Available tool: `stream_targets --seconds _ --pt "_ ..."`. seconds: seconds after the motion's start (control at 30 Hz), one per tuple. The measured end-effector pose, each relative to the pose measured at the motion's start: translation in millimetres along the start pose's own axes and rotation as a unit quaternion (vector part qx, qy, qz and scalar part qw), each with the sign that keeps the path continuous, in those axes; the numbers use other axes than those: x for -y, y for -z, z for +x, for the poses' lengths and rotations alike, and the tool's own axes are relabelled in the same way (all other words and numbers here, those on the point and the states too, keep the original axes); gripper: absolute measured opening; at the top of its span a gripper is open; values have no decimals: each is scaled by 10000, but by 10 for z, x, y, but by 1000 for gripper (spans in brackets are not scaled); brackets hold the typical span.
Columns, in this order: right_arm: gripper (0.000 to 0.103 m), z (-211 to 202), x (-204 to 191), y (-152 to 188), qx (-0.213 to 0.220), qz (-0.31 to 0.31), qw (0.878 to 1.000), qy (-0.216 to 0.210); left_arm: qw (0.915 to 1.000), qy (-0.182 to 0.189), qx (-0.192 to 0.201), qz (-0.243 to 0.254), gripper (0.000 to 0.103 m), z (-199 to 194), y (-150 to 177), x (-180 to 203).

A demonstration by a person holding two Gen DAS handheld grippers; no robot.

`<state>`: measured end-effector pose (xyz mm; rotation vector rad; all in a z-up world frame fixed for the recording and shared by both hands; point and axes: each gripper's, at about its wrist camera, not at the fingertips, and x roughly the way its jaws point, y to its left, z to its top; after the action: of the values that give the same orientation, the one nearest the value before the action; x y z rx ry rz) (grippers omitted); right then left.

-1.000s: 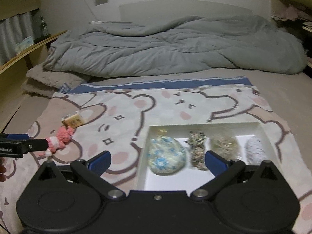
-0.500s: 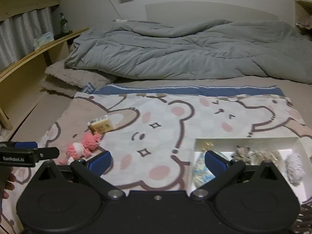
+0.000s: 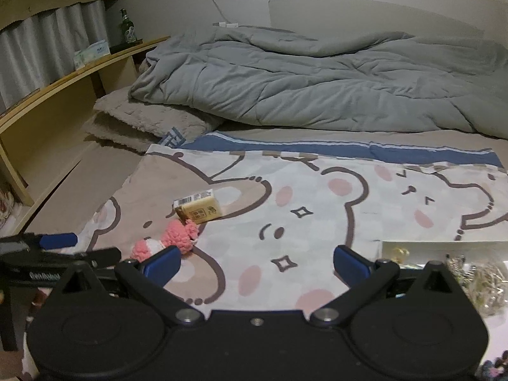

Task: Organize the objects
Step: 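Grasp the pink crocheted doll with the left tool while the right tool grasps the yellow box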

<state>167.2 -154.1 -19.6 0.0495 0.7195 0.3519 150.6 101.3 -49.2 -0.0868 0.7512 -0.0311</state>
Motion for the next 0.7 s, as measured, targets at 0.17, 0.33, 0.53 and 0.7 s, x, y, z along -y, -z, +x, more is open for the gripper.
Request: stream_targets --seconds 0.17,0.33,0.53,0.7 --pt "103 163 -100 -98 -167 -75 9998 46 9987 503 35 0 103 109 -19 -129" --pt "103 361 -213 -241 -122 -337 9993 -60 9970 608 63 482 94 258 -37 -102" --pt "103 741 -306 -373 -42 -329 9990 -304 9936 667 -119 900 79 486 -29 -108" --pt "103 1140 -408 -423 -104 -363 9983 -438 9934 742 -186 854 76 649 -36 -155"
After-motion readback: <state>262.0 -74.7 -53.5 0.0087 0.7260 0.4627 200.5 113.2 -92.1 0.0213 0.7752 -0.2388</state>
